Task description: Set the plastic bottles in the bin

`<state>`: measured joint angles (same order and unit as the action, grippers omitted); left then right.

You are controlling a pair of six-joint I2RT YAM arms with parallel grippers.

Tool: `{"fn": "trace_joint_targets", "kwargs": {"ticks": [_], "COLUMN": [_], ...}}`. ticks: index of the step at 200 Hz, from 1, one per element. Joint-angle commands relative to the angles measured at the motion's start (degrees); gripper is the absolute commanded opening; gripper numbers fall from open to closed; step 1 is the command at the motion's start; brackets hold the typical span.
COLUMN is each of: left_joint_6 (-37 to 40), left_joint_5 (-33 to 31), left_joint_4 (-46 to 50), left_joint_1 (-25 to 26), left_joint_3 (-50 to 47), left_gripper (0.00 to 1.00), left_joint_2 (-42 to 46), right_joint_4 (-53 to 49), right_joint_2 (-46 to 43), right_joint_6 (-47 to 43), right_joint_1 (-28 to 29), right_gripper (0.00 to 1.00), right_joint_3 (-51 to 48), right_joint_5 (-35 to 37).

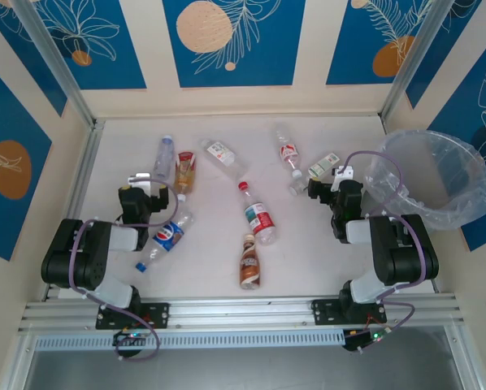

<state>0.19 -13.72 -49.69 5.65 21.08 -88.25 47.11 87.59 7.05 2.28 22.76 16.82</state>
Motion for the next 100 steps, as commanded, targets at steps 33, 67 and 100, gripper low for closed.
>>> {"fn": "trace_joint_targets", "kwargs": {"ticks": [33,67,100], "left_joint_6": [0.5,0.5,0.5], "left_joint_5": [0.9,1.0,1.0], "left_joint_4": [-0.3,-0.2,-0.3], "left_joint_1": [-0.1,-0.2,-0.2], "left_joint_3": [0.7,0.7,0.7], "left_gripper": [0.99,0.99,0.99], "left_joint_2": [0.4,0.4,0.4], "right_joint_4": [2.5,2.4,2.4], "right_joint_2": [-0.3,-0.3,-0.3], "right_joint_6": [1.1,1.2,1.2], "right_joint_1": [0.1,-0.1,0.0], "right_gripper": [0.99,0.99,0.99], "right_joint_3": [-0.5,-0.6,-0.5], "right_joint_5": [1.5,1.1,1.2]}}
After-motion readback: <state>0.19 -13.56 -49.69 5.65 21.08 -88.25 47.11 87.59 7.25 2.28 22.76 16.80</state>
